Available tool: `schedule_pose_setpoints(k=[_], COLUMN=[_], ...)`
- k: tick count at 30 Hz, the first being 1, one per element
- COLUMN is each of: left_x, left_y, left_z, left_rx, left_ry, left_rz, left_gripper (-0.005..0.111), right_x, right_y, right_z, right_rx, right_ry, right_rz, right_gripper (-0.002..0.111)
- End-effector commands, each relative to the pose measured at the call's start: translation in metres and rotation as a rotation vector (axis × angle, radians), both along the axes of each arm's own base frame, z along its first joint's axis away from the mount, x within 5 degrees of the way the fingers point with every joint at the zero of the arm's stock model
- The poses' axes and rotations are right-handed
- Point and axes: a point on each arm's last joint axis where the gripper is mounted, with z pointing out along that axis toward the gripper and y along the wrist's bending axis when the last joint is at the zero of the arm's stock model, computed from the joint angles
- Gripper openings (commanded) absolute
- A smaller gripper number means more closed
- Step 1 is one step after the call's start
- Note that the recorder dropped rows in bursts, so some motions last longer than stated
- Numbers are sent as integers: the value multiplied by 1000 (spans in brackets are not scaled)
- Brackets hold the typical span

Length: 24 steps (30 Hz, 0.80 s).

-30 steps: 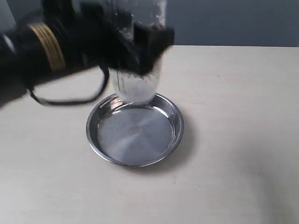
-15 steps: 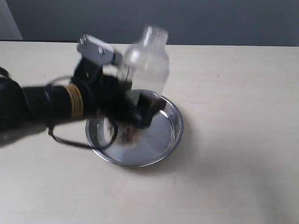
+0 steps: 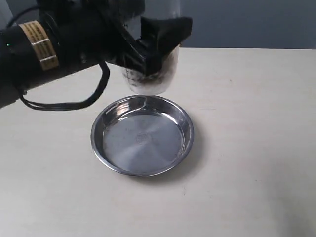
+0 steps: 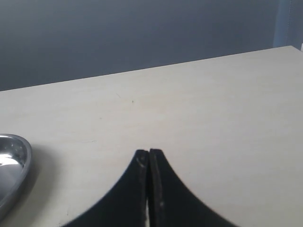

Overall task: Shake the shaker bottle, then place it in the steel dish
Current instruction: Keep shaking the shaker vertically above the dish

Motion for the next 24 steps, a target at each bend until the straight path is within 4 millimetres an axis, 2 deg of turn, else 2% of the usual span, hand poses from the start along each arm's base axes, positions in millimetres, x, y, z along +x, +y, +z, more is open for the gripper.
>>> schedule_pose_setpoints(k=[1,3,5,6,7,11,12,13,16,17,18,19,20,22,23,24], left_x=[8,6,-2,-5,-4,1,2,4,-4,-6,-5,-3,-2,-1,0,1], left_y=[-3,-5,-2,2,3,-5,-5,-6,-5,-3,-3,-4,-5,-5,-6,-8], left_z=[-93,-52,10,22,18,-85,-89,-76,5,12,6,-19,-53,-100,-104,-89], left_rx=[139,20,-49,-51,-34,181,160,91,-68,-41,-5,65,150,217,206,155], left_ry=[320,176,-53,-73,-27,289,308,279,-3,-21,17,122,227,366,382,345], left_rz=[52,17,-21,-3,20,29,41,44,-15,-14,-3,17,26,37,39,35], left_gripper=[0,0,0,0,0,0,0,0,0,0,0,0,0,0,0,0], right_x=[0,0,0,0,0,0,0,0,0,0,0,0,0,0,0,0], right_y=[0,0,0,0,0,0,0,0,0,0,0,0,0,0,0,0], right_z=[1,1,1,1,1,1,1,1,1,1,1,1,1,1,1,1], right_rx=[-5,-5,-5,-5,-5,-5,-5,-5,-5,-5,-5,-5,-5,-5,-5,-5], right_ry=[-12,-12,-12,-12,-12,-12,-12,-12,-12,-12,-12,-12,-12,-12,-12,-12], right_rz=[-4,-4,-4,-4,-4,-4,-4,-4,-4,-4,-4,-4,-4,-4,-4,-4], right_gripper=[-1,-1,-1,-1,-1,-1,-1,-1,-1,-1,-1,-1,-1,-1,-1,-1])
